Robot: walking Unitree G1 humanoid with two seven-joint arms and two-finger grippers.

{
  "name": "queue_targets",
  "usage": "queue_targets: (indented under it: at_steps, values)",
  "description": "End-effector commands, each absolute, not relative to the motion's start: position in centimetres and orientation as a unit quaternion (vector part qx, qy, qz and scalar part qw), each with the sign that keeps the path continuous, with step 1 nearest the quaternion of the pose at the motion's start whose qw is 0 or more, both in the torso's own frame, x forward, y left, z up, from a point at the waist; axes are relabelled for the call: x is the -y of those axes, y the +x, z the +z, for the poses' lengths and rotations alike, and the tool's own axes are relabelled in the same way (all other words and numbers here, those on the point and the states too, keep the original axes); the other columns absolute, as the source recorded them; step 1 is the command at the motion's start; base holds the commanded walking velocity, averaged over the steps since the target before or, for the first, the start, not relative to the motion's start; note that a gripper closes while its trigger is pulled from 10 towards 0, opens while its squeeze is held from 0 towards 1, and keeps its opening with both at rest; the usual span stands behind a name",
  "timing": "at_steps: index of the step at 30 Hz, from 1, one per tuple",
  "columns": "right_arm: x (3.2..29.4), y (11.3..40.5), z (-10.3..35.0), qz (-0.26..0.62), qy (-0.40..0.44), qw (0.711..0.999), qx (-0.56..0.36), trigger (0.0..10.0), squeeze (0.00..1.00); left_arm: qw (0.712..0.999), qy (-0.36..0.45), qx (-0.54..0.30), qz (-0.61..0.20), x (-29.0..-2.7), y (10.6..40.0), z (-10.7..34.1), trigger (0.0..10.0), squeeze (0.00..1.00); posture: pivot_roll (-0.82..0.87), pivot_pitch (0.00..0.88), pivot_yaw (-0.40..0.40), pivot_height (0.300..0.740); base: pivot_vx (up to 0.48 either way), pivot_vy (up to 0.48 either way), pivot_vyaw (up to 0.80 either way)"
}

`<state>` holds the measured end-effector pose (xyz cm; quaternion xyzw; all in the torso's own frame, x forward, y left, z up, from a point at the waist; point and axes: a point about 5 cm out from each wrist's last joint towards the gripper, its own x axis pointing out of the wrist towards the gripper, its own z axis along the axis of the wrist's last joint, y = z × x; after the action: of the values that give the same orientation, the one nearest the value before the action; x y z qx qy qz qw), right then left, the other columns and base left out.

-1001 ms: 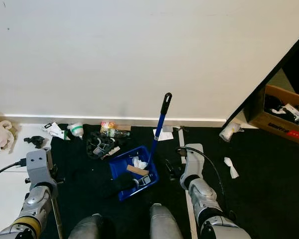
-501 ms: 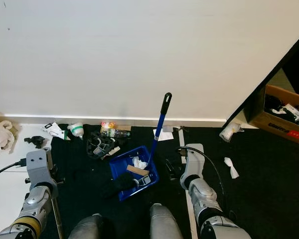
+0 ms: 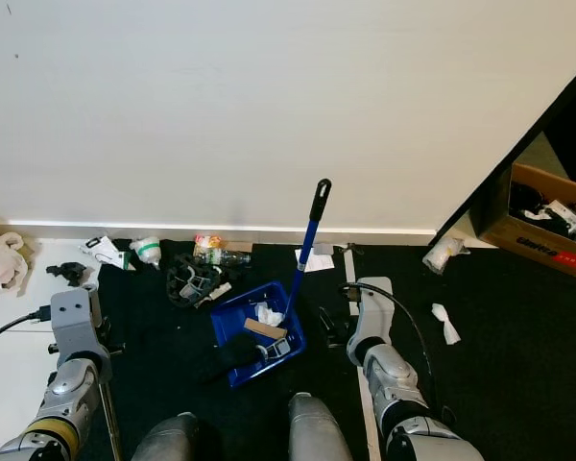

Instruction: Sweep floor

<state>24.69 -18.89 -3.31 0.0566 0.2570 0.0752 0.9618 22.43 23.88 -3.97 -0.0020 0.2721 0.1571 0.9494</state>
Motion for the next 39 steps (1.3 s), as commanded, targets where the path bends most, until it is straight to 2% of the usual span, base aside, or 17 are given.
queue_targets:
  at_steps: [1,39]
  values:
    - [19.04,24.37,-3.60,0.070,0.061,0.960,-0.266,10.0,0.00,0.942,-0.028,-0.297,0.155,-23.06,21.44,-5.00,10.0,0.00,0.01,0.071,-0.040,0.740,0.000,0.000,0.00]
    - [19.00,24.55,-3.47,0.066,0.066,0.960,-0.262,10.0,0.00,0.942,-0.029,-0.295,0.157,-23.17,21.56,-4.90,10.0,0.00,0.01,0.089,-0.036,0.740,0.000,0.000,0.00]
